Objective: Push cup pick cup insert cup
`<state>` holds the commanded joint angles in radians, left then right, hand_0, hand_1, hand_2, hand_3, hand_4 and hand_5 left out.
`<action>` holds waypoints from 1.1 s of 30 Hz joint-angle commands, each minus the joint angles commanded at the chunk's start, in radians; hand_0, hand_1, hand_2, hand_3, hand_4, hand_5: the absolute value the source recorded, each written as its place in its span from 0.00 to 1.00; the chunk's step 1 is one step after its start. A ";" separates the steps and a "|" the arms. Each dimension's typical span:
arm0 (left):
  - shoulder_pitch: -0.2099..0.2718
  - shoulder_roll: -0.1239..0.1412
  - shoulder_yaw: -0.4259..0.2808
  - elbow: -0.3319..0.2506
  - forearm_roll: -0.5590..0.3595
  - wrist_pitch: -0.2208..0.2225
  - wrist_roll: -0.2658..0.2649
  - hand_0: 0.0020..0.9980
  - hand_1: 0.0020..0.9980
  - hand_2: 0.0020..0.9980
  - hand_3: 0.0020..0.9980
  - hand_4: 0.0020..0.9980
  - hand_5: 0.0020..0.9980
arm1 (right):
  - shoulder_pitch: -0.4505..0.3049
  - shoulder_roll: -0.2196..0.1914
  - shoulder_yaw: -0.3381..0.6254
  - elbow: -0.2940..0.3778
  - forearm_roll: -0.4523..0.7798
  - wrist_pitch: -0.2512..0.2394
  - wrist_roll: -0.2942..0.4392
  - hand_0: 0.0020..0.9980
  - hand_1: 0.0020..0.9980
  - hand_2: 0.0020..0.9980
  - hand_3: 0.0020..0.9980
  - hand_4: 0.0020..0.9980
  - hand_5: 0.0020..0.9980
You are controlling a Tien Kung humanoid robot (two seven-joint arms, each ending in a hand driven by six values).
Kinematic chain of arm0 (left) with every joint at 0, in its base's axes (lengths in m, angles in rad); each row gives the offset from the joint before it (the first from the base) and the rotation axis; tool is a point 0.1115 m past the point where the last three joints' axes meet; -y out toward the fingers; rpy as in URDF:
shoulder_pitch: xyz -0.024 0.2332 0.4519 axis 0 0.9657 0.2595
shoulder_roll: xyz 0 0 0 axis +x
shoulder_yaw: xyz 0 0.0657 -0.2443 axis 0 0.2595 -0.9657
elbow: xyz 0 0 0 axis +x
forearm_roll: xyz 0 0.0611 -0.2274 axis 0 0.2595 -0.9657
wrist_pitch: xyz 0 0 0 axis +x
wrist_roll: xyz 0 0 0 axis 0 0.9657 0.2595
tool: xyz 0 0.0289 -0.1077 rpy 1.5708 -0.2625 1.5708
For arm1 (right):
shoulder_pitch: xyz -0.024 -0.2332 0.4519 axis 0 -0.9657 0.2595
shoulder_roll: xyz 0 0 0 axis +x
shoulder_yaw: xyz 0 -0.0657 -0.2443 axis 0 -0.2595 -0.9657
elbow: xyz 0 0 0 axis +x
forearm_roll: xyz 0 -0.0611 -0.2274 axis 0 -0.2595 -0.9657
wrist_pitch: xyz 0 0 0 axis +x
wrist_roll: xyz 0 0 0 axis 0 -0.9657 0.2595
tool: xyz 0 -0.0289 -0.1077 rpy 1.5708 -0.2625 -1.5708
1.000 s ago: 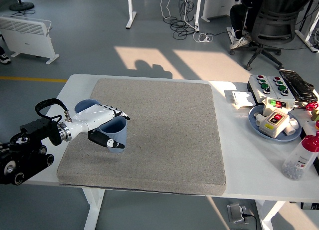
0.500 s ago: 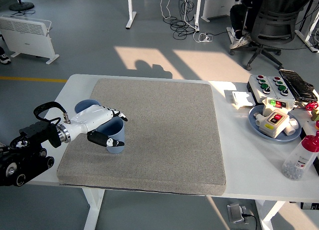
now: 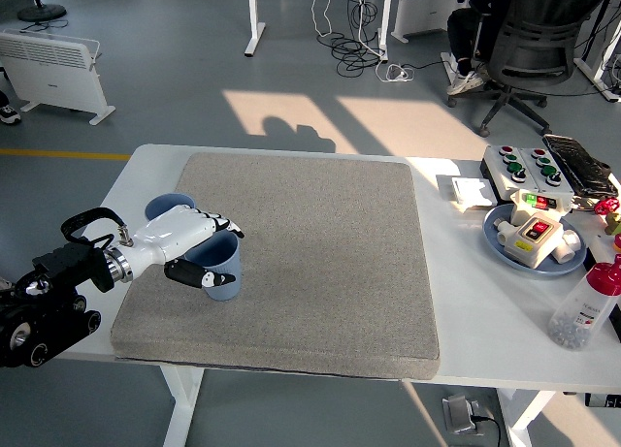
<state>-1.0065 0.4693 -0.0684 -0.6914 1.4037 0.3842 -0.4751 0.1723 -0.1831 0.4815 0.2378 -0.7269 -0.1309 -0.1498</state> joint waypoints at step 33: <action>0.046 0.058 -0.131 -0.143 0.079 -0.075 0.022 0.18 0.44 0.49 0.49 0.65 0.42 | -0.001 -0.003 -0.008 -0.002 0.018 -0.005 0.005 0.74 0.68 0.66 0.59 0.17 0.38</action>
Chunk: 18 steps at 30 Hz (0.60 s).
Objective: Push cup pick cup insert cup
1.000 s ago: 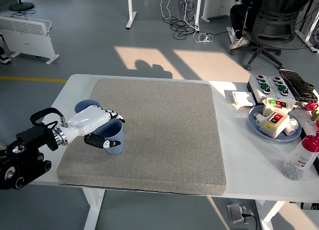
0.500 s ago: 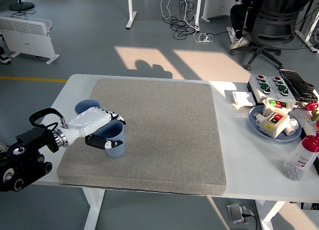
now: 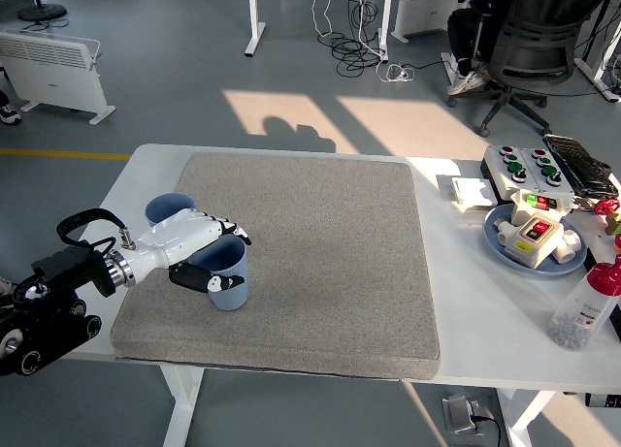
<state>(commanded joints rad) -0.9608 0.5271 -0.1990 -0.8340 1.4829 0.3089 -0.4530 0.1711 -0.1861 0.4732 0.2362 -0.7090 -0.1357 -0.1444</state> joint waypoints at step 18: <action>-0.020 0.118 -0.073 -0.192 0.122 -0.069 0.037 0.19 0.43 0.47 0.48 0.61 0.46 | -0.013 -0.002 -0.001 0.000 0.011 -0.003 0.001 0.74 0.68 0.66 0.59 0.16 0.37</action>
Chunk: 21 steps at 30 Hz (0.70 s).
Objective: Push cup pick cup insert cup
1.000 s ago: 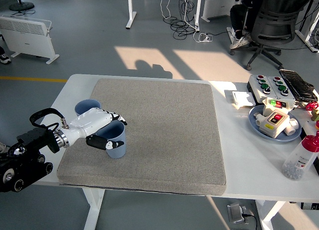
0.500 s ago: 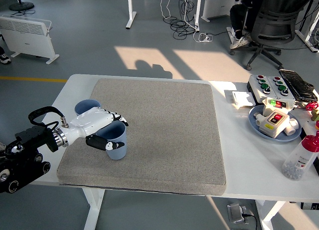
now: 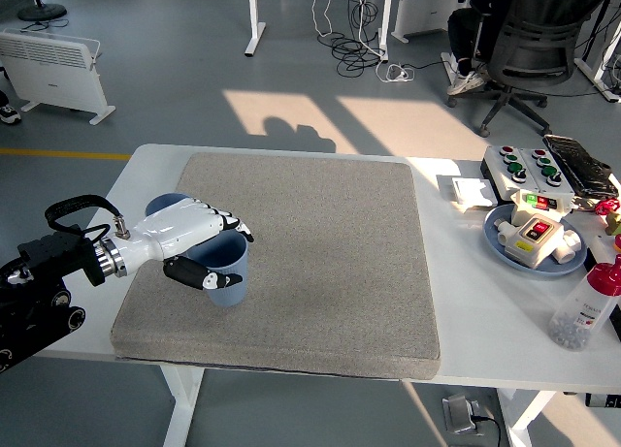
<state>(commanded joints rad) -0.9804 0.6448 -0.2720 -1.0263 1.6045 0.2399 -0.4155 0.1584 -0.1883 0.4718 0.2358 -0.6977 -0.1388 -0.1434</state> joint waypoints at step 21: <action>-0.143 0.088 -0.062 0.120 -0.127 -0.037 -0.022 0.20 0.43 0.47 0.48 0.62 0.49 | -0.007 -0.003 0.003 0.002 -0.003 -0.002 -0.003 0.74 0.68 0.65 0.59 0.16 0.37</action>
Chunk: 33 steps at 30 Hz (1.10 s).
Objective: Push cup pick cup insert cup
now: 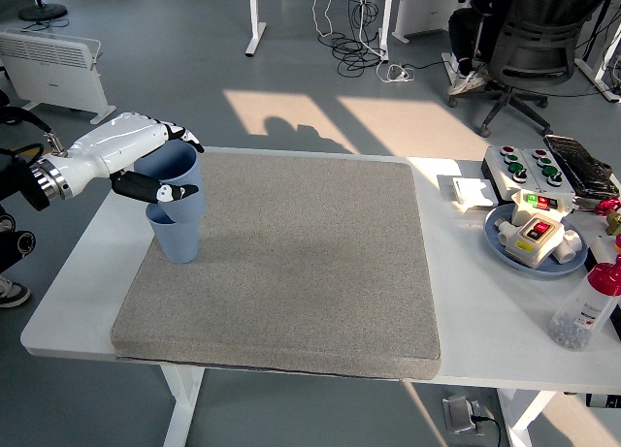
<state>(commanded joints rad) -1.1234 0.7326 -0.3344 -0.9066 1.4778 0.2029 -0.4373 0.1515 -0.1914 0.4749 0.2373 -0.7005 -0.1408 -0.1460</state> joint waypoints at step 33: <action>-0.028 -0.086 0.121 0.218 -0.108 0.067 -0.012 0.21 0.43 0.47 0.48 0.67 0.54 | 0.029 -0.001 -0.003 0.003 -0.003 -0.005 0.001 0.74 0.68 0.65 0.59 0.16 0.38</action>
<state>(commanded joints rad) -1.1517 0.6468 -0.2135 -0.6882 1.3696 0.2699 -0.4494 0.1807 -0.1924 0.4716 0.2402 -0.7036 -0.1462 -0.1447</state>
